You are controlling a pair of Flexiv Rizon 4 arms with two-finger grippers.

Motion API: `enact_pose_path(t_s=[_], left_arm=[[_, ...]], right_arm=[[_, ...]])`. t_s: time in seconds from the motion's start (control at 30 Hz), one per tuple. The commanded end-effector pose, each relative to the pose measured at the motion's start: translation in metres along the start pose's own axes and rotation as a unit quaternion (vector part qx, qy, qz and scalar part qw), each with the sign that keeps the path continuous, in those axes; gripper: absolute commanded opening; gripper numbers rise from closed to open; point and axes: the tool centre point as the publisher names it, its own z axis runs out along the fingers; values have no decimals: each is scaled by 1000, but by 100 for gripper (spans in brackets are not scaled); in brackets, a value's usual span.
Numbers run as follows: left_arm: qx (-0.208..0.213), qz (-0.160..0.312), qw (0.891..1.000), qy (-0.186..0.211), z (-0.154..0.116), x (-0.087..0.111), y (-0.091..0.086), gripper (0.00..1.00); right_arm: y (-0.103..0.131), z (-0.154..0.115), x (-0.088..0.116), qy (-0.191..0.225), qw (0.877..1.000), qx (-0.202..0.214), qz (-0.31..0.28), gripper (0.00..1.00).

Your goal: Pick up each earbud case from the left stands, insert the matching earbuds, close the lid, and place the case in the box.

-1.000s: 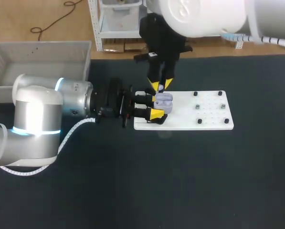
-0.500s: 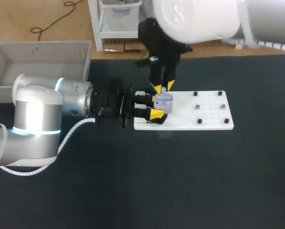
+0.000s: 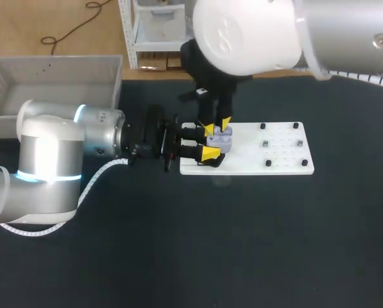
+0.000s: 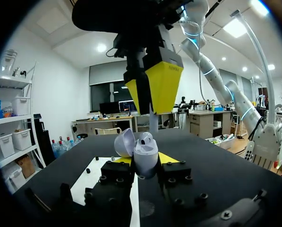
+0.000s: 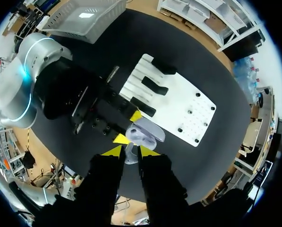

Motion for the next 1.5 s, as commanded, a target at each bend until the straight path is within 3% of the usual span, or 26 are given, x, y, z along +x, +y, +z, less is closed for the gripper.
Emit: enact_pose_path(t_s=[0.03, 0.77, 1.5], left_arm=[[-1, 0, 1000, 1, 0, 0, 0, 0], [-1, 0, 1000, 1, 0, 0, 0, 0], [-1, 0, 1000, 1, 0, 0, 0, 0]], right_arm=[[-1, 5, -1, -6, 1000, -1, 7, 0], [-4, 5, -2, -67, 997, -27, -19, 0], [-7, 12, -6, -65, 997, -32, -34, 0]])
